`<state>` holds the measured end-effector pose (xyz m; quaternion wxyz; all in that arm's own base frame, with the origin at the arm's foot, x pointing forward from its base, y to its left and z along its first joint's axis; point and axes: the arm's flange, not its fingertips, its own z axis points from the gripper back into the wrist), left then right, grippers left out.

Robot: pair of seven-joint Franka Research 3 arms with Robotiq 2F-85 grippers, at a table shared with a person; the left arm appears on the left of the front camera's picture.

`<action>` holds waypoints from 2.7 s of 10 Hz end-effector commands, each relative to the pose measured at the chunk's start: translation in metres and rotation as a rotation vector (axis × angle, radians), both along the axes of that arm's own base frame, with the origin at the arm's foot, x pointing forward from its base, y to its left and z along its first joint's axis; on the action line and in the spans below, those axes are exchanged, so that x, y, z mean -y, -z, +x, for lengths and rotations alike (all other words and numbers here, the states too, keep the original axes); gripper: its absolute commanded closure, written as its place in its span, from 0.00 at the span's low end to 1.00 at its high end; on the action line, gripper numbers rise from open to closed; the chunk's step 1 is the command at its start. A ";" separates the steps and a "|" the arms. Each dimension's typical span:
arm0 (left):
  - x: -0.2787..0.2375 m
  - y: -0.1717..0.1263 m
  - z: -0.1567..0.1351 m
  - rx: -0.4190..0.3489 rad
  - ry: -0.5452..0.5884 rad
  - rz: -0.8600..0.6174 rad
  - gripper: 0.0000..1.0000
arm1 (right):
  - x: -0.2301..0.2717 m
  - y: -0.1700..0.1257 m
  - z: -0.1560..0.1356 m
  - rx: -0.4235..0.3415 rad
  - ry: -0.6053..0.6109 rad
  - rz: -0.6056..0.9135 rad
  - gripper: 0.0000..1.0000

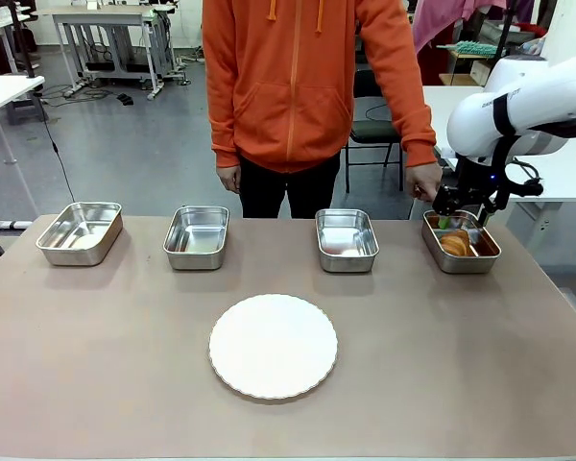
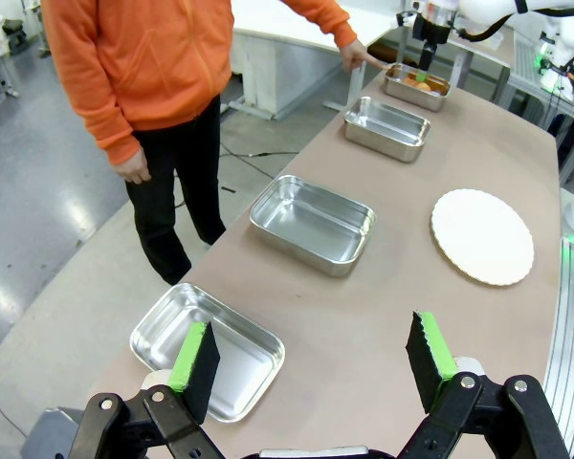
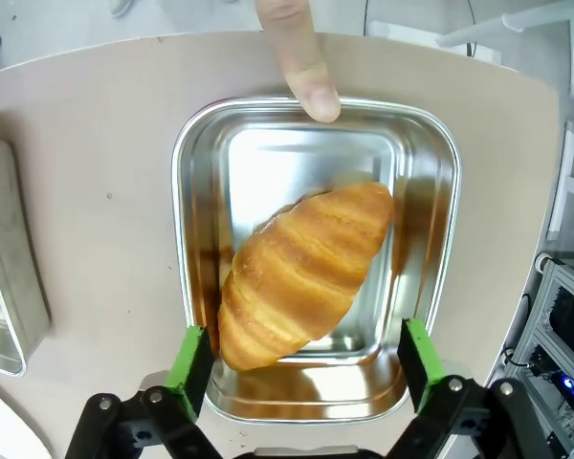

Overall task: Place the bread in the container.
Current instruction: Place the Butter Roll into the Airtight Container indicated by the human.

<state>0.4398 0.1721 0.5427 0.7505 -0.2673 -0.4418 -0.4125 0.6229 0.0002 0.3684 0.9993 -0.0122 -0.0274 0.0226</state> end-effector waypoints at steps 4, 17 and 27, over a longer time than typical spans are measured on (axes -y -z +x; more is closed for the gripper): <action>0.001 -0.001 -0.001 0.013 0.008 -0.004 0.00 | 0.000 0.000 0.000 -0.003 -0.003 -0.005 0.00; 0.001 -0.001 -0.001 0.013 0.008 -0.004 0.00 | -0.153 -0.057 -0.178 0.204 0.046 -0.051 0.00; 0.001 -0.001 -0.001 0.013 0.008 -0.004 0.00 | -0.167 -0.040 -0.220 0.192 -0.048 -0.059 0.00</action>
